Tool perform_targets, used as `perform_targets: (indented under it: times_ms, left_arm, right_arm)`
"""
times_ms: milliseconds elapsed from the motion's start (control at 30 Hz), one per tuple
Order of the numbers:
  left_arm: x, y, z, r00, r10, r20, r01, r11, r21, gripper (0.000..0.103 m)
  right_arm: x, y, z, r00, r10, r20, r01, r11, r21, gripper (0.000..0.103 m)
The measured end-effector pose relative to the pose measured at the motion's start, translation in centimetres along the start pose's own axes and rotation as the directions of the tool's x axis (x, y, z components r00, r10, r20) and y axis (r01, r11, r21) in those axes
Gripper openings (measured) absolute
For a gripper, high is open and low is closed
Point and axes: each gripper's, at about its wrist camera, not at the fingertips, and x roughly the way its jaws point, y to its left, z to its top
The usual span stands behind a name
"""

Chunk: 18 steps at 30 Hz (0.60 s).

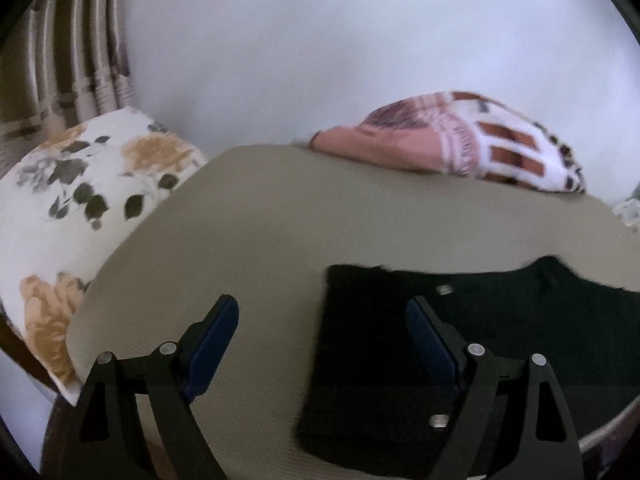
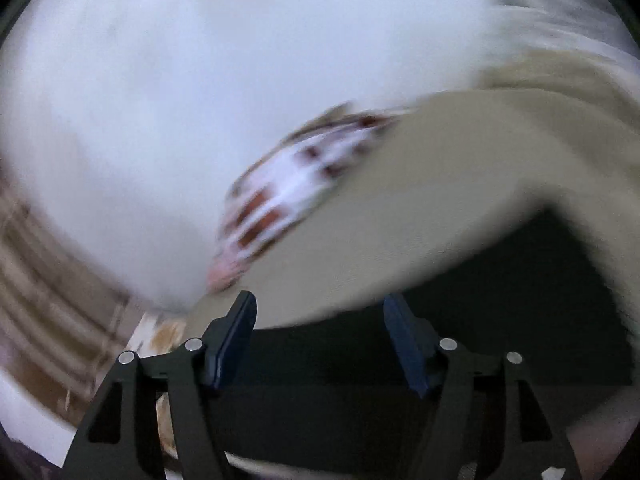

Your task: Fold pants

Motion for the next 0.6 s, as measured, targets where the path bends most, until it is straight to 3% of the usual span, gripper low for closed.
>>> perform_targets:
  times_ms: [100, 200, 467, 600]
  left_arm:
    - [-0.6, -1.7, 0.2, 0.999, -0.047, -0.012, 0.047, 0.999, 0.013, 0.086]
    - [-0.8, -3.8, -0.1, 0.998, -0.065, -0.022, 0.066, 0.997, 0.043, 0.086]
    - [-1.2, -7.6, -0.9, 0.994, -0.081, -0.071, 0.088, 0.990, 0.113, 0.086]
    - [-1.2, -8.6, -1.2, 0.993, -0.071, -0.090, 0.084, 0.986, 0.146, 0.086]
  right_arm:
    - [-7.4, -8.3, -2.9, 0.992, -0.091, 0.087, 0.069, 0.971, 0.230, 0.065]
    - [-11.0, -12.1, -5.4, 0.980, -0.143, 0.139, 0.093, 0.946, 0.311, 0.065]
    - [-9.2, -15.5, -6.9, 0.980, -0.012, 0.197, -0.069, 0.916, 0.396, 0.065]
    - [-7.8, -15.3, -6.9, 0.979, 0.008, 0.204, -0.090, 0.913, 0.398, 0.065]
